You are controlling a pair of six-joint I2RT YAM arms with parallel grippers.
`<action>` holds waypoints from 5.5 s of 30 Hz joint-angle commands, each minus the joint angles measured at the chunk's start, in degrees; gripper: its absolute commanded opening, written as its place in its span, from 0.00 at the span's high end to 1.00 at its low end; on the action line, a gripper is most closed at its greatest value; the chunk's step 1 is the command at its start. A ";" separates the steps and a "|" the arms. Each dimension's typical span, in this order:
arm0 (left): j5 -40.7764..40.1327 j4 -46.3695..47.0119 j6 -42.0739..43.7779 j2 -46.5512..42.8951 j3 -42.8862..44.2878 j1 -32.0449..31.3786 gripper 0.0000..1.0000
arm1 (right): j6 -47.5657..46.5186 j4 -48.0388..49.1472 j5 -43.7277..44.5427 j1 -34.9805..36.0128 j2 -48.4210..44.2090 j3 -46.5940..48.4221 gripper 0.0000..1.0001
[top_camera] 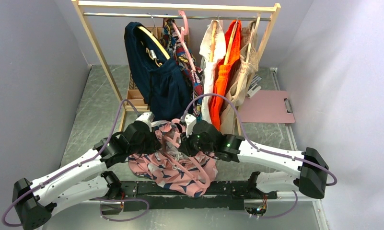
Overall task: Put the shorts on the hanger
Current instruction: Hang the shorts on the hanger.
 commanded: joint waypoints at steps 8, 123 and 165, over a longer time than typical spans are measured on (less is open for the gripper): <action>1.56 -1.05 0.22 -0.89 2.36 0.22 0.93 | -1.29 6.61 -7.56 1.06 -2.19 -2.03 0.79; 5.56 -35.22 17.72 9.33 67.60 0.25 0.93 | -24.08 -30.09 6.44 15.11 -15.26 35.66 1.00; 17.25 -21.84 19.74 3.99 72.52 0.26 0.03 | -20.88 35.72 10.18 15.11 -19.48 6.87 1.00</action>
